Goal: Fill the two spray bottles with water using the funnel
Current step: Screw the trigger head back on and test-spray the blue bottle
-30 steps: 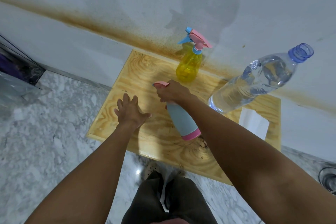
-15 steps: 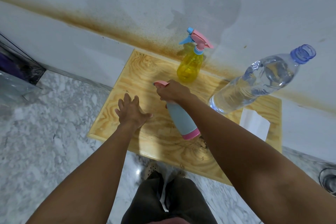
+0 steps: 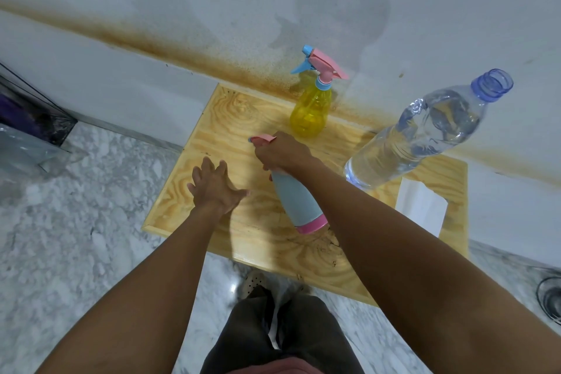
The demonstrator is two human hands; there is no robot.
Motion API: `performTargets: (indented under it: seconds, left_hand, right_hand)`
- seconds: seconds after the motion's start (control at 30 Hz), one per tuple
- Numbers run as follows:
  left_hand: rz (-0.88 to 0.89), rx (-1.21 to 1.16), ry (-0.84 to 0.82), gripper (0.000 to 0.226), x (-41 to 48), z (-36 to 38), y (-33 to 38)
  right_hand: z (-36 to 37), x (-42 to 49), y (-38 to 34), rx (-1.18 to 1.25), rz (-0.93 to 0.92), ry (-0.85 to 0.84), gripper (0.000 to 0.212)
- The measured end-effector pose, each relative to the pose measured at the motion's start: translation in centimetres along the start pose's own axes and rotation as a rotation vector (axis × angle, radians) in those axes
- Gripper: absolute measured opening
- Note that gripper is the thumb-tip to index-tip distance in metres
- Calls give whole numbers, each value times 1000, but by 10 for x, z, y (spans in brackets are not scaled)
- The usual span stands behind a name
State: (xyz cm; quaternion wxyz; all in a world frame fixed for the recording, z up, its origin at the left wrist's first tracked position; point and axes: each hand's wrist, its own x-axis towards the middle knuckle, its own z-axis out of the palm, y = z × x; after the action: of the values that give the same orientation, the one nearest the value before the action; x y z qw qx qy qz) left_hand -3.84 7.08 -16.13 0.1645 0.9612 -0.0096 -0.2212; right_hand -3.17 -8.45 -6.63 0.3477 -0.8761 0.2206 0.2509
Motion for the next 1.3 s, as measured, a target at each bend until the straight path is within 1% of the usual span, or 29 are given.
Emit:
performTargets:
  seconds: [0.07,0.17,0.23,0.33,0.4,0.47,0.53,0.57,0.6,0.63,0.67,0.7,0.77,0.8,0.83,0.87,0.9,0.97,1.0,1.07,1.13,1.2,1.23,1.27,1.3]
  left_hand:
    - [-5,-2,-2,95,0,0,0]
    - [-6,-10,-2,96,0,0,-1]
    - [-6,-23,-12,97,0,0,-1]
    - [-10,-33,-19,99,0,0,0]
    - [-22,-28,-28,99,0,0,0]
    - [-36,-3,-49,99,0,-2,0]
    - [-49,0,-62,96,-3,-6,3]
    - [-32,-7,-48,90,-6,-8,7]
    - [6,-29,-24,84,-11,-11,13]
    - [57,-67,-7,83,-17,-14,19]
    - [113,-160,-21,84,-25,-18,27]
    - [172,-301,-79,85,-36,-23,34]
    - [299,-541,-301,88,-64,-37,49]
    - [349,-597,-365,88,-77,-43,55]
    - [378,-635,-361,87,-86,-45,59]
    - [398,-684,-298,85,-94,-47,64]
    - [407,-712,-190,83,-99,-47,68]
    - [371,-777,28,84,-101,-51,75]
    - [368,-799,98,83,-98,-52,76]
    - [390,-799,155,77,-90,-57,78]
    - [392,-789,179,73,-76,-62,79]
    - [326,-827,215,69,-54,-65,78]
    - [280,-848,232,70,-41,-66,76]
    - [237,-858,247,73,-27,-67,74]
    - [211,-849,256,76,-12,-68,72]
  right_hand:
    - [-1,-1,1,-10,4,24,62]
    - [-1,-1,1,-47,-9,-17,66]
    - [-3,-3,1,-24,-15,-42,63]
    - [-5,-5,5,23,-26,-18,58]
    - [-9,-9,9,0,-59,7,46]
    - [-16,-14,12,-8,-113,28,26]
    - [-22,-19,16,57,-193,61,17]
    - [-25,-24,18,115,-245,84,12]
    - [-28,-29,20,184,-294,107,12]
    - [-31,-34,22,271,-346,135,19]
    - [-34,-40,24,347,-392,165,22]
    - [-37,-45,26,406,-433,191,21]
    - [-46,-61,26,468,-497,245,9]
    - [-51,-69,25,488,-531,276,4]
    - [-55,-76,24,511,-572,309,9]
    - [-57,-81,25,532,-609,337,11]
    - [-59,-84,24,560,-640,354,8]
    - [-60,-87,20,602,-677,348,11]
    - [-60,-85,17,596,-695,347,13]
    - [-61,-79,10,549,-746,350,19]
    - [-61,-66,5,495,-755,319,36]
    - [-60,-52,9,468,-662,311,62]
    - [-57,-46,15,486,-599,337,69]
    - [-53,-41,21,508,-538,392,70]
    - [-49,-35,28,520,-477,483,66]
